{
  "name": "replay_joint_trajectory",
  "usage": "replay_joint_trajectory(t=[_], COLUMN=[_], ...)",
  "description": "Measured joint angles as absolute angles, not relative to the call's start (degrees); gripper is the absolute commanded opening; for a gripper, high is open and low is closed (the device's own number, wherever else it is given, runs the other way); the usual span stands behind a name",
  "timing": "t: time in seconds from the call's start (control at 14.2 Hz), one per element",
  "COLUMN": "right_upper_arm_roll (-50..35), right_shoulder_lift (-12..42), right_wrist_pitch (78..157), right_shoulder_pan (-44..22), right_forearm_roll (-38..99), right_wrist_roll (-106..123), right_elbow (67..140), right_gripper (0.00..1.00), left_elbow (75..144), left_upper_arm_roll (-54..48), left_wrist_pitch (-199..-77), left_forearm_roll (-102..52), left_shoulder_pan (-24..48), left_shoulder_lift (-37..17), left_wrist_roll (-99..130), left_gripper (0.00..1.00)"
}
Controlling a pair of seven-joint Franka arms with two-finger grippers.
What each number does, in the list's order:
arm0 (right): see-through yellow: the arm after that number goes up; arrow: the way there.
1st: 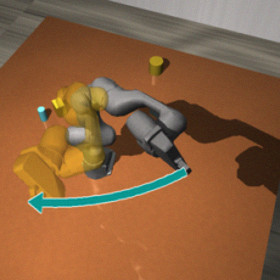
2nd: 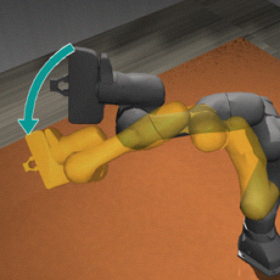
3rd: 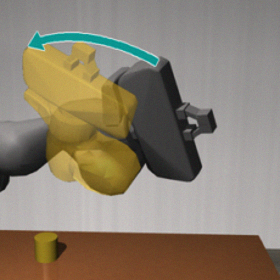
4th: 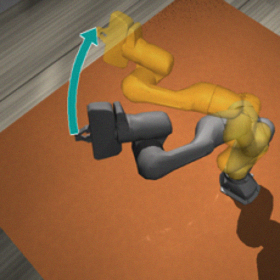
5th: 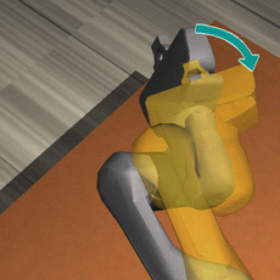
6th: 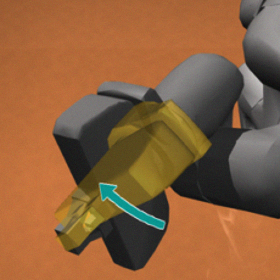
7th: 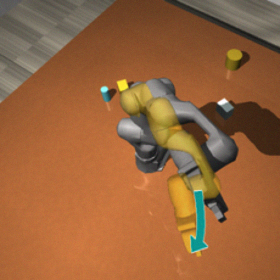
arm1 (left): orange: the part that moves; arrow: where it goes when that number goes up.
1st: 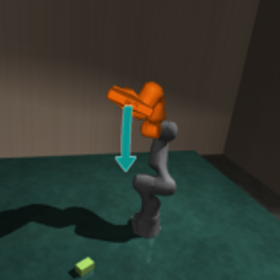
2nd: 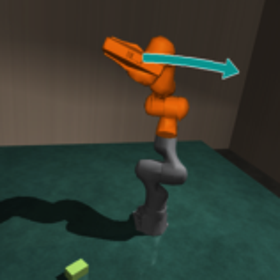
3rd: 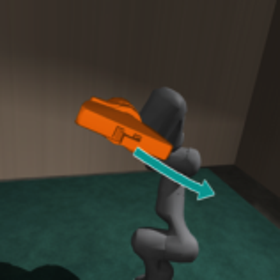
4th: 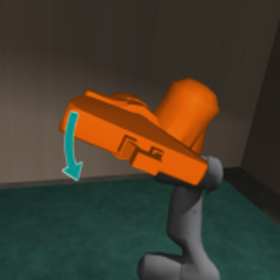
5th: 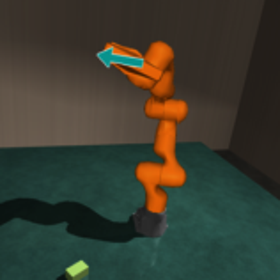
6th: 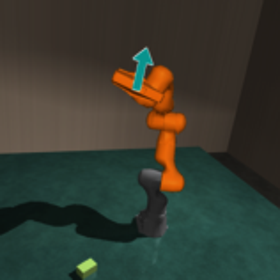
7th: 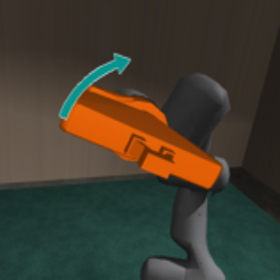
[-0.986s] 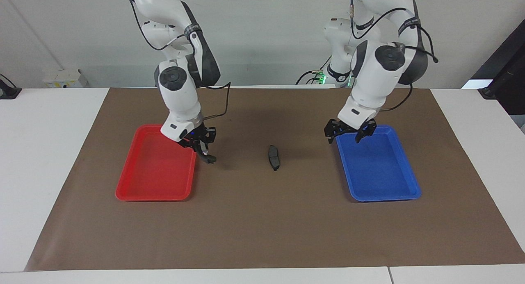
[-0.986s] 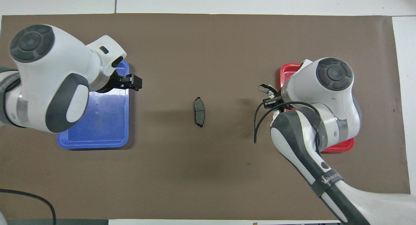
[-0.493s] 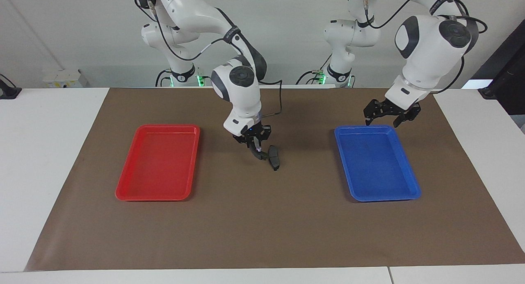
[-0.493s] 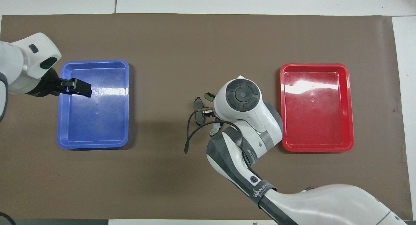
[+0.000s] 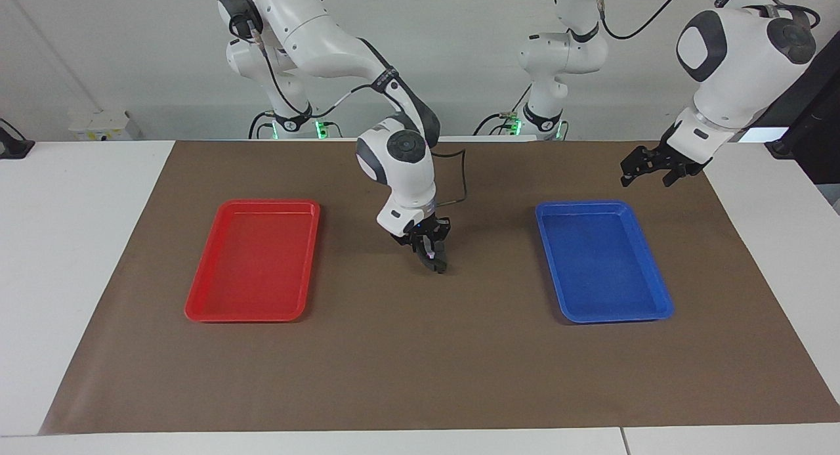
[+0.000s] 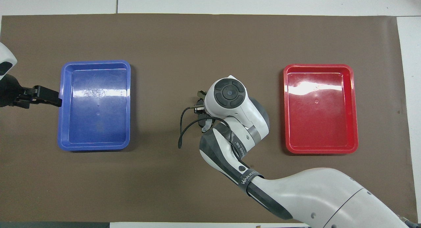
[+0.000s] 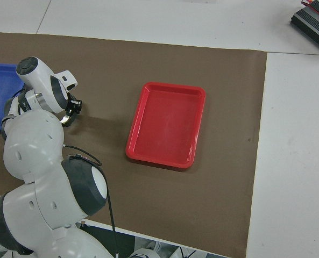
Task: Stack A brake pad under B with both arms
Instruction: 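Bring the right gripper's shoe over the pad while the left gripper withdraws, then lower the shoe onto the pad with the right gripper and release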
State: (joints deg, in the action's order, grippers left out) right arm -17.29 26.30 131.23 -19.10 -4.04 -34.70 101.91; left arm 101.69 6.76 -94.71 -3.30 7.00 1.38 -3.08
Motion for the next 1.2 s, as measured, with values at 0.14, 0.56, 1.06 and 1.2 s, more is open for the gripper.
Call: replay_joint_trajectory(t=[0.14,0.56,1.06,1.2], right_upper_arm_roll=[-17.3,-17.37,-17.38,-17.37], right_shoulder_lift=[26.31,27.09,27.93,28.2], right_wrist_pitch=[131.23,131.72,132.05,132.71], right_shoulder_pan=[-19.16,-19.52,-20.4,-20.61], right_forearm_roll=[-4.09,-4.56,-5.24,-5.63], right_wrist_roll=[-34.7,-34.71,-35.55,-35.69], right_elbow=[101.91,101.94,101.93,101.93], right_gripper=[0.0,0.0,0.0,0.0], left_elbow=[101.64,100.32,95.05,94.77], left_upper_arm_roll=[6.5,5.5,5.46,5.46], left_wrist_pitch=[-94.51,-91.15,-85.92,-85.25], left_forearm_roll=[-3.3,-3.3,-1.56,-1.52], left_shoulder_pan=[7.04,7.17,7.16,7.16], left_shoulder_lift=[1.45,4.1,3.82,3.54], left_wrist_roll=[-3.46,-3.51,-3.55,-3.55], left_gripper=[1.0,1.0,1.0,1.0])
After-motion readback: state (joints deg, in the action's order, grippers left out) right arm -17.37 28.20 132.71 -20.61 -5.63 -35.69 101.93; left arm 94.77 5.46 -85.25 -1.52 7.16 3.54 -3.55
